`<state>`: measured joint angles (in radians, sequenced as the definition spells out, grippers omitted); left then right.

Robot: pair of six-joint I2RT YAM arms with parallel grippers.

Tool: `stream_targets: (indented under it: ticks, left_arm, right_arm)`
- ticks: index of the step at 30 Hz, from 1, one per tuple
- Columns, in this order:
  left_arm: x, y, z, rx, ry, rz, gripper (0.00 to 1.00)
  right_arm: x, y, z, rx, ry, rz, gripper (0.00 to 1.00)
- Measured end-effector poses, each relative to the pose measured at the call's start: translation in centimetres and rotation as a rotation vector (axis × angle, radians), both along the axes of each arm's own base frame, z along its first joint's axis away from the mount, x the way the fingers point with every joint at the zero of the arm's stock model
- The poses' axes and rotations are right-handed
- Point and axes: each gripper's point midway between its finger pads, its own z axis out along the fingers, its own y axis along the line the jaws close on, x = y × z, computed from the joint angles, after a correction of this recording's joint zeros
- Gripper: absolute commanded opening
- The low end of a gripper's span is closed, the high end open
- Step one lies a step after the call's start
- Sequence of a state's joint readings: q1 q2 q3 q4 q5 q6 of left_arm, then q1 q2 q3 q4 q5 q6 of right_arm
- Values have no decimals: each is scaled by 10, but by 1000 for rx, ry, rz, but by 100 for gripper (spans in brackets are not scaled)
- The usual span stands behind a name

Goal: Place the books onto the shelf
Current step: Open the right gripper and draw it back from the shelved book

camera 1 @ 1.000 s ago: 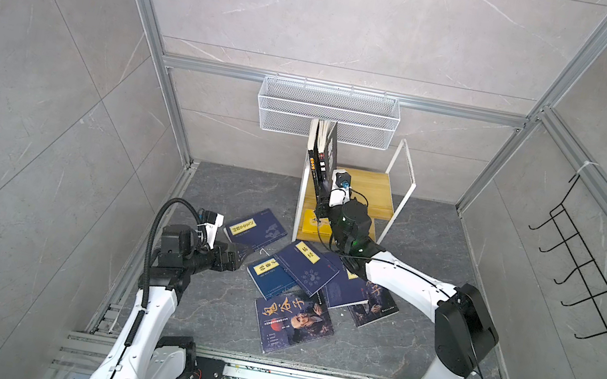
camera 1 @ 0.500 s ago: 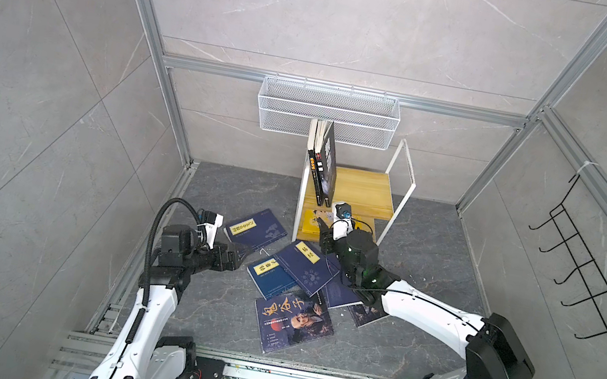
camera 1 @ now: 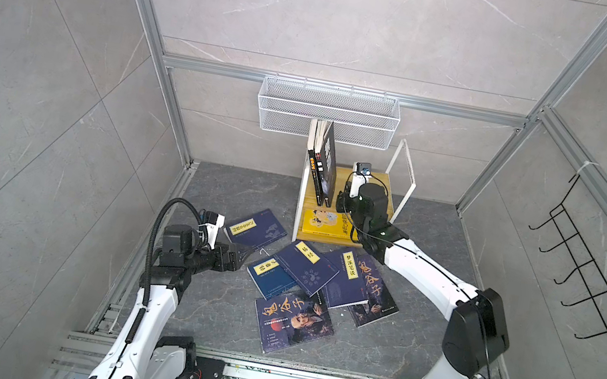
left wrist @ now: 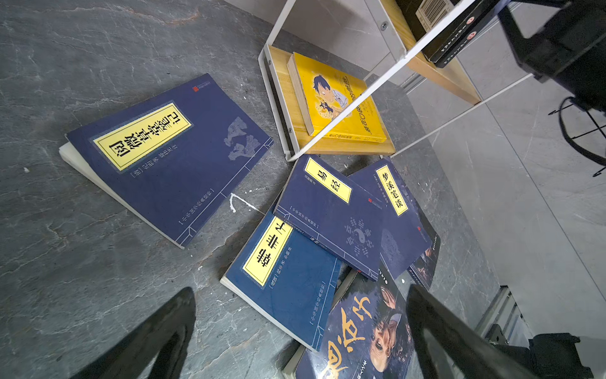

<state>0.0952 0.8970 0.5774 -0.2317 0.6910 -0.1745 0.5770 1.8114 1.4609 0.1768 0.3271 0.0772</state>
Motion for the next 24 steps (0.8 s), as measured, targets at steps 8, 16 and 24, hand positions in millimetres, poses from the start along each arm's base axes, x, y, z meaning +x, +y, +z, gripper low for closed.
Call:
stream_targets:
  ticks: [8, 16, 24]
  left_arm:
    - [-2, -5, 1, 1, -4, -18, 100]
    - [-2, -5, 1, 0, -4, -18, 100]
    - [-2, -4, 1, -8, 4, -10, 100]
  right_arm:
    - [43, -3, -39, -31, 103, 13, 0]
    - [69, -10, -47, -2, 130, 63, 0]
    - [68, 13, -50, 41, 145, 134, 0]
